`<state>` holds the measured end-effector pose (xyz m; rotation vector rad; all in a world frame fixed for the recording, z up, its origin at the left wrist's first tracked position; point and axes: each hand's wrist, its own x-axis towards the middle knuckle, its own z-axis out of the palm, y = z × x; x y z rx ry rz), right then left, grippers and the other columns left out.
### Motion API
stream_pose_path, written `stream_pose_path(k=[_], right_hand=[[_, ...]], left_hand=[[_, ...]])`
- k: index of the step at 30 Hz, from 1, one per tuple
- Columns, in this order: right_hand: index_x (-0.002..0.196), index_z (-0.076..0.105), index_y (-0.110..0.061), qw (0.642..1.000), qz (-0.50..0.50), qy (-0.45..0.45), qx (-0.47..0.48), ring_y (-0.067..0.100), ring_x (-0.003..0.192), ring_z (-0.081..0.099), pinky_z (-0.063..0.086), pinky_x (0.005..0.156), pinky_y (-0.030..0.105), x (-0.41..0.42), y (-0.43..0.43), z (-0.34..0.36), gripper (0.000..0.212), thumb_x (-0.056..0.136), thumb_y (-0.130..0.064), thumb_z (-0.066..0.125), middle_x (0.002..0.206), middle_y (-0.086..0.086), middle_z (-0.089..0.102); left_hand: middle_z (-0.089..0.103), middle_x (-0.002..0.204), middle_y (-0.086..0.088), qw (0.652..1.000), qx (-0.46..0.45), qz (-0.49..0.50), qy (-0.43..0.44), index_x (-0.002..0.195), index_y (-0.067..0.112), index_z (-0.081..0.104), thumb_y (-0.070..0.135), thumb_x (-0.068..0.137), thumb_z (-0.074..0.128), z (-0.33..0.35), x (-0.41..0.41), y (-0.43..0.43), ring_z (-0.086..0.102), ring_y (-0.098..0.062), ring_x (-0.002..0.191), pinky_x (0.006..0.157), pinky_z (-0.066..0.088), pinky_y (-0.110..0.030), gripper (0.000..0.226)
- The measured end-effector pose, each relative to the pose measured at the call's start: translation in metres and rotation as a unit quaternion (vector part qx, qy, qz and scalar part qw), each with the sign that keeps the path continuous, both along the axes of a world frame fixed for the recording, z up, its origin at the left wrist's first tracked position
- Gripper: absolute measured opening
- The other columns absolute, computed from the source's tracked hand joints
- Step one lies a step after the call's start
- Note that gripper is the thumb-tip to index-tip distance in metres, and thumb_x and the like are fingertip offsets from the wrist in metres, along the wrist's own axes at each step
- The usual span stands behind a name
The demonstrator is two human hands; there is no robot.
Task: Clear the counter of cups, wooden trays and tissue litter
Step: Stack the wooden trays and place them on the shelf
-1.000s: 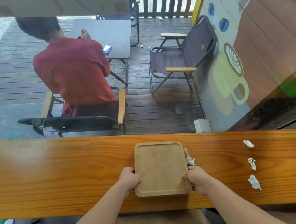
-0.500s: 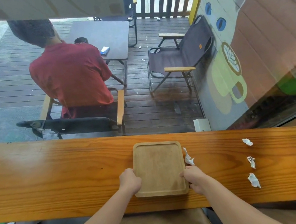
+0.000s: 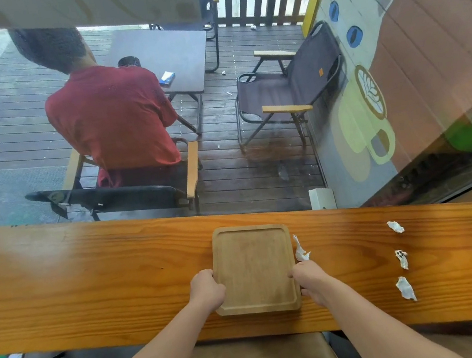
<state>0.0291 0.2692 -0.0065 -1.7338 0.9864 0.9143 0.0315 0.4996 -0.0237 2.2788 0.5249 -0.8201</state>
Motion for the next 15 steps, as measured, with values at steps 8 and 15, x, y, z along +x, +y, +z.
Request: stream_pose_path(k=[8, 15], right_hand=[[0.142, 0.047, -0.005, 1.0, 0.011, 0.002, 0.006, 0.032, 0.134, 0.045, 0.04, 0.11, 0.044, -0.002, 0.0, -0.001, 0.045, 0.098, -0.011, 0.052, 0.147, 0.013, 0.049], [0.143, 0.046, -0.008, 0.998, -0.059, -0.004, 0.017, 0.031, 0.132, 0.046, 0.04, 0.104, 0.043, -0.01, 0.009, -0.012, 0.051, 0.096, -0.023, 0.058, 0.147, 0.011, 0.047]], left_hand=[[0.067, 0.109, -0.004, 0.999, -0.034, 0.03, 0.026, 0.113, 0.013, 0.065, 0.016, 0.094, 0.057, -0.001, 0.005, 0.003, 0.063, -0.02, 0.095, 0.072, 0.053, -0.028, 0.02], [0.066, 0.123, -0.009, 0.991, -0.054, 0.112, 0.042, 0.128, 0.006, 0.061, 0.039, 0.095, 0.061, -0.012, 0.005, -0.007, 0.063, -0.025, 0.108, 0.09, 0.057, -0.039, 0.047]])
